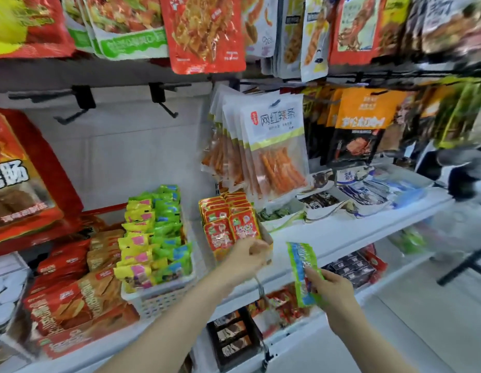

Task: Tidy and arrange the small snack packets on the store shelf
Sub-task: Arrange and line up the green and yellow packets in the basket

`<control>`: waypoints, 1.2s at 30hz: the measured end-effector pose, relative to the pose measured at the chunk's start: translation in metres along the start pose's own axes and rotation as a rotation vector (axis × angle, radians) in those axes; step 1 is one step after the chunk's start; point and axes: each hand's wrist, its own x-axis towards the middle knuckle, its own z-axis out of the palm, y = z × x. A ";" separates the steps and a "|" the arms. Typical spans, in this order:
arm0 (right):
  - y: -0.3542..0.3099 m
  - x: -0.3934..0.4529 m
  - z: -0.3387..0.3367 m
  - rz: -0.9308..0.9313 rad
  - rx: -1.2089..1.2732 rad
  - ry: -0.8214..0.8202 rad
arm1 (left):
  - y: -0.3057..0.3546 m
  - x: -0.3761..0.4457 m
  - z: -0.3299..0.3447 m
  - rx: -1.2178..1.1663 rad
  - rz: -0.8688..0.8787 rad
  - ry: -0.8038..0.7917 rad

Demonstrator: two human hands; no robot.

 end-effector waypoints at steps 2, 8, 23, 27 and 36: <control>-0.002 0.033 -0.004 0.037 -0.025 0.111 | -0.002 0.016 0.015 0.257 0.111 0.003; -0.021 0.112 0.023 0.145 -0.173 0.130 | -0.011 0.053 0.007 0.704 0.379 0.047; -0.051 0.014 0.079 -0.460 -0.368 -0.105 | -0.016 -0.035 -0.106 0.949 0.392 0.346; -0.076 -0.035 0.131 -0.678 -0.436 -0.321 | -0.038 -0.071 -0.160 0.888 0.234 0.469; -0.073 -0.062 0.197 -0.919 -0.764 -0.476 | -0.072 -0.075 -0.176 0.848 0.293 0.396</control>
